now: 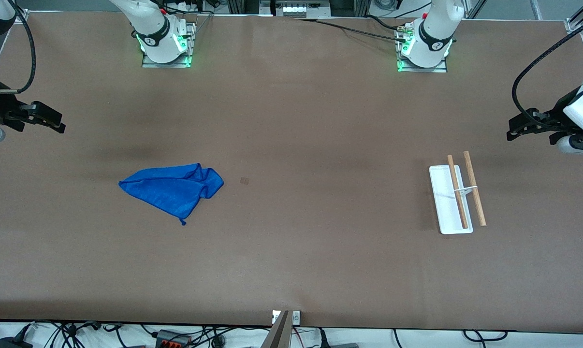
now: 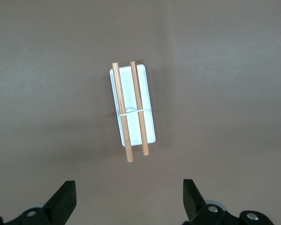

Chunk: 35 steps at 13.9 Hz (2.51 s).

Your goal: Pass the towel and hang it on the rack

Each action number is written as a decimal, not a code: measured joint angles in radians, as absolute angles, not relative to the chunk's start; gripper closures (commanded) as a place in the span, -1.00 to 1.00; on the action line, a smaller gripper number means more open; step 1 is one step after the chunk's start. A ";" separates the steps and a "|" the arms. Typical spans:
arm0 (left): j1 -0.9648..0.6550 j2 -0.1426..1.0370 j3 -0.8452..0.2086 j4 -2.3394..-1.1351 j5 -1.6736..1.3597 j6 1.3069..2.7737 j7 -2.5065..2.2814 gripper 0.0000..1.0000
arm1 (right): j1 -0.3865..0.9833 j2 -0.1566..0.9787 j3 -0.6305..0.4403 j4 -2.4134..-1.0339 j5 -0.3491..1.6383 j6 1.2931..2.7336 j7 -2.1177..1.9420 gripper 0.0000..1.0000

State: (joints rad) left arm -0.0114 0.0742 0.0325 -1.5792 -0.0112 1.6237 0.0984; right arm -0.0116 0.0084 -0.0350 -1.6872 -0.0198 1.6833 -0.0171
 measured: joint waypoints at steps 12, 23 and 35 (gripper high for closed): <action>-0.010 0.075 0.032 -1.576 -0.017 1.611 0.098 -1.00 | -0.010 0.039 -0.032 -1.688 -0.019 1.690 -0.017 -1.00; -0.010 0.075 0.032 -1.573 -0.017 1.611 0.098 -1.00 | 0.039 0.336 -0.027 -1.632 -0.019 1.736 -0.025 -1.00; -0.008 0.075 0.034 -1.559 -0.018 1.588 0.098 -1.00 | 0.210 0.511 -0.026 -1.601 0.108 1.792 0.189 -1.00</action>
